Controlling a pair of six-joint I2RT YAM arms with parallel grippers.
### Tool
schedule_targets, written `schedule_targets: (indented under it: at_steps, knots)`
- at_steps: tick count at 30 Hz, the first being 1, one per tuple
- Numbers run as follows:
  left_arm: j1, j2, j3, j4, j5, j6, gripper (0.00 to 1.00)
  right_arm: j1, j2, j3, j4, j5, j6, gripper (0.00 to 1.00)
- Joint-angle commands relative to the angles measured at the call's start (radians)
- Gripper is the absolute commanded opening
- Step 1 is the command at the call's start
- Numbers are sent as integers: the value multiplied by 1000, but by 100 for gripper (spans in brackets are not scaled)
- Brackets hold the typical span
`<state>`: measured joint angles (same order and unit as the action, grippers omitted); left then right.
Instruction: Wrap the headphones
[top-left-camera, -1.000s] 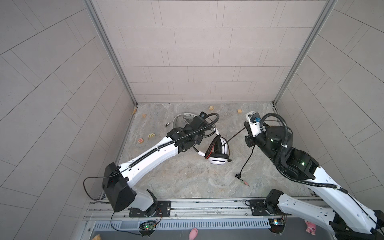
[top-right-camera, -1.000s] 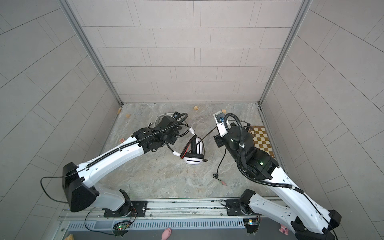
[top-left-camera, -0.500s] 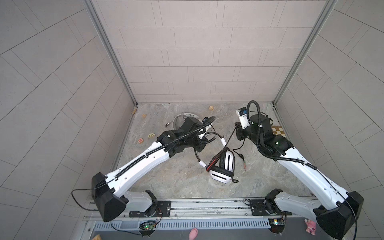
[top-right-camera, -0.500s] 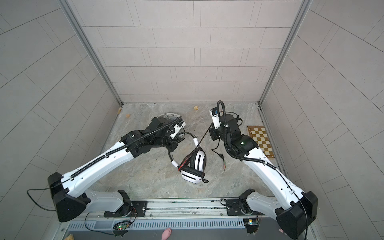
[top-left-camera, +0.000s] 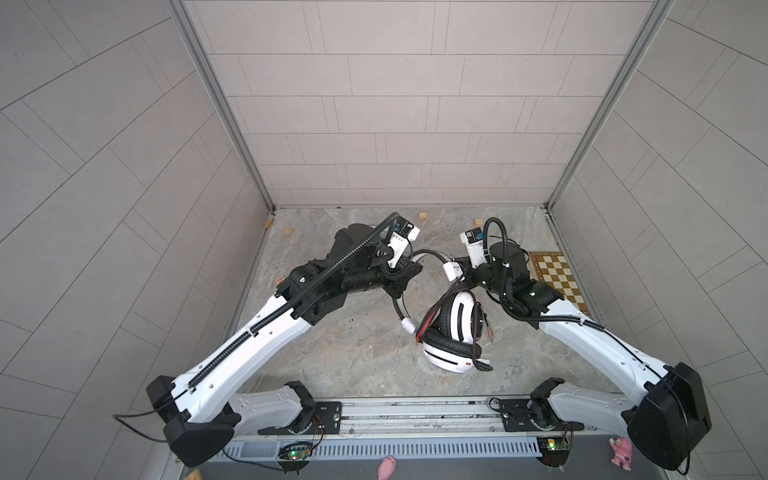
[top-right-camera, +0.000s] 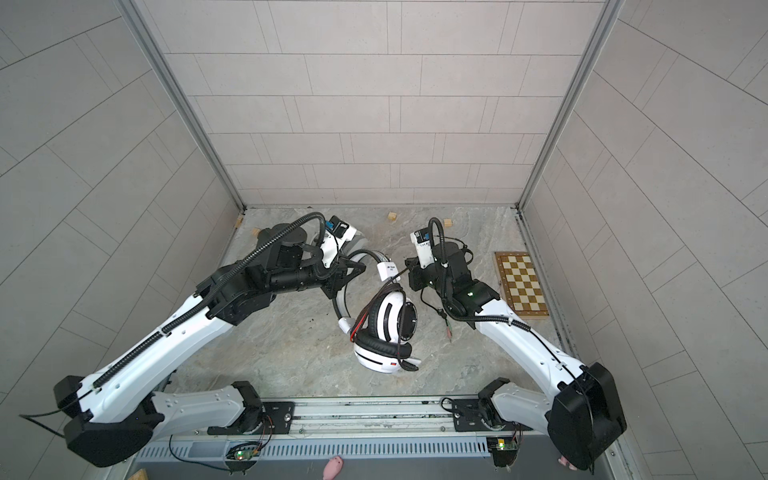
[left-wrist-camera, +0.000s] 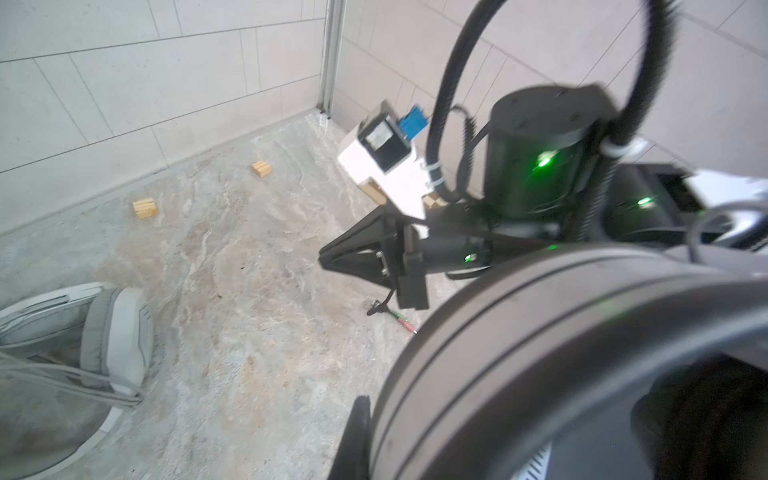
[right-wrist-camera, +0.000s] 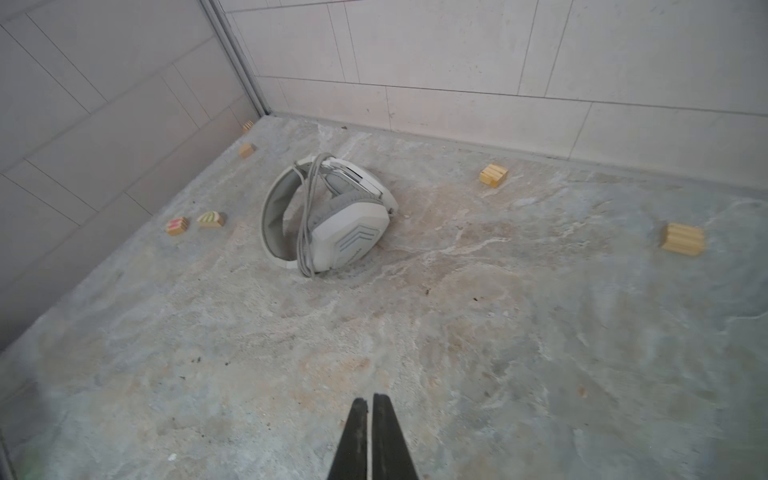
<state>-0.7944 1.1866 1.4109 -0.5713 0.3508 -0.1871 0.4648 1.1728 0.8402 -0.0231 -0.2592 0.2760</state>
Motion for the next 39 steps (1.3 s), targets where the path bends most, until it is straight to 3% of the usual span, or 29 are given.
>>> schedule_targets:
  at_steps: [1,14,21,28,35,39]
  knots:
    - [-6,1,85,87,118,-88,0,-6,43,-32,168,-88,100,8]
    - [28,5,188,96,72,-200,0,-5,193,-146,429,-142,205,7]
    - [132,12,214,157,-6,-364,0,15,210,-205,468,-138,222,6]
    - [260,64,239,99,-296,-531,0,120,90,-278,339,-22,164,1]
    - [314,132,233,52,-619,-579,0,283,-102,-314,125,128,99,0]
    - [336,181,240,46,-720,-598,0,372,-211,-300,-4,186,87,0]
